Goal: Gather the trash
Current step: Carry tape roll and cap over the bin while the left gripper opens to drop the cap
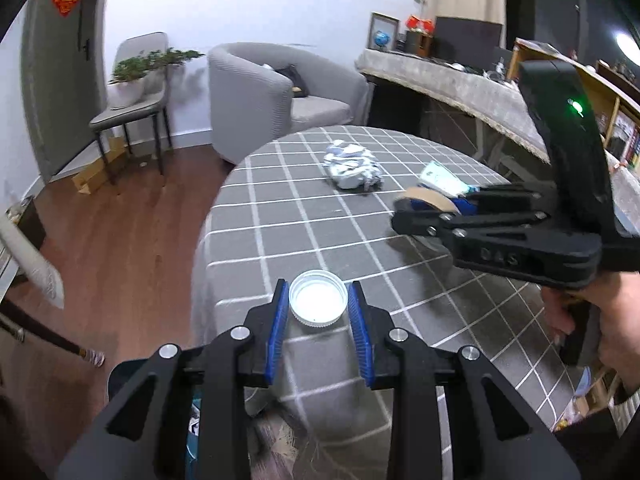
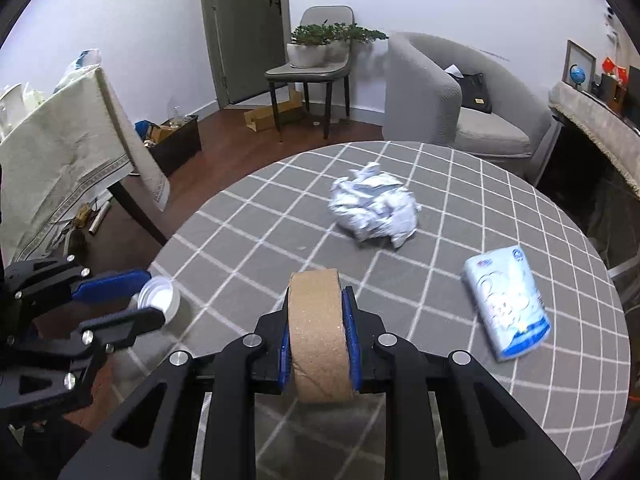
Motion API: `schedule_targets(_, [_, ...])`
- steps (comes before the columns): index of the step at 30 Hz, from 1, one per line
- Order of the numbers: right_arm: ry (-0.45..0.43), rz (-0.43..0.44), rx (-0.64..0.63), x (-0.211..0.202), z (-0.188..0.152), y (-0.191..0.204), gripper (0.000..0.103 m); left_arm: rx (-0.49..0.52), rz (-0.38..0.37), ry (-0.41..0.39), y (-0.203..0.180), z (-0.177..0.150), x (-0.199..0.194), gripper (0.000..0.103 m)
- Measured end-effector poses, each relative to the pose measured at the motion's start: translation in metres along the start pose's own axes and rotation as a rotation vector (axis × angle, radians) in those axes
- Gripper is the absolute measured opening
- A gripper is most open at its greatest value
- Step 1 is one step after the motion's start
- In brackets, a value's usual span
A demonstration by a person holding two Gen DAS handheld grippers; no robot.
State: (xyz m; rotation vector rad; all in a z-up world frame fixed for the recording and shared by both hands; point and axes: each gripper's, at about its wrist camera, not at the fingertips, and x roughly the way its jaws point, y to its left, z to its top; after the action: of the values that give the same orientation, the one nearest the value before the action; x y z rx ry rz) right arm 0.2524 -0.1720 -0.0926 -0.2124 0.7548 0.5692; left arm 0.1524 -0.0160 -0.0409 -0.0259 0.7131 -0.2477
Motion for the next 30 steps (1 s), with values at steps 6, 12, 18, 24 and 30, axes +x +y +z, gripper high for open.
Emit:
schedule_targets(6, [-0.023, 0.045, 0.003, -0.014, -0.009, 0.021, 0.022, -0.048, 0.049, -0.04, 0.011, -0.009, -0.026, 0.032])
schedule_targets(12, [-0.056, 0.084, -0.001, -0.025, -0.015, 0.041, 0.022, -0.067, 0.097, -0.042, 0.025, -0.021, -0.042, 0.032])
schedule_targets(18, [-0.067, 0.141, -0.016, -0.019, -0.012, 0.068, 0.022, -0.091, 0.137, -0.023, 0.046, -0.036, -0.051, 0.033])
schedule_targets(24, [-0.075, 0.183, -0.038, -0.015, -0.002, 0.096, 0.022, -0.117, 0.162, 0.024, 0.075, -0.048, -0.048, 0.033])
schedule_targets(30, [-0.058, 0.221, -0.06, 0.003, 0.006, 0.126, 0.022, -0.148, 0.2, 0.095, 0.108, -0.066, -0.042, 0.033])
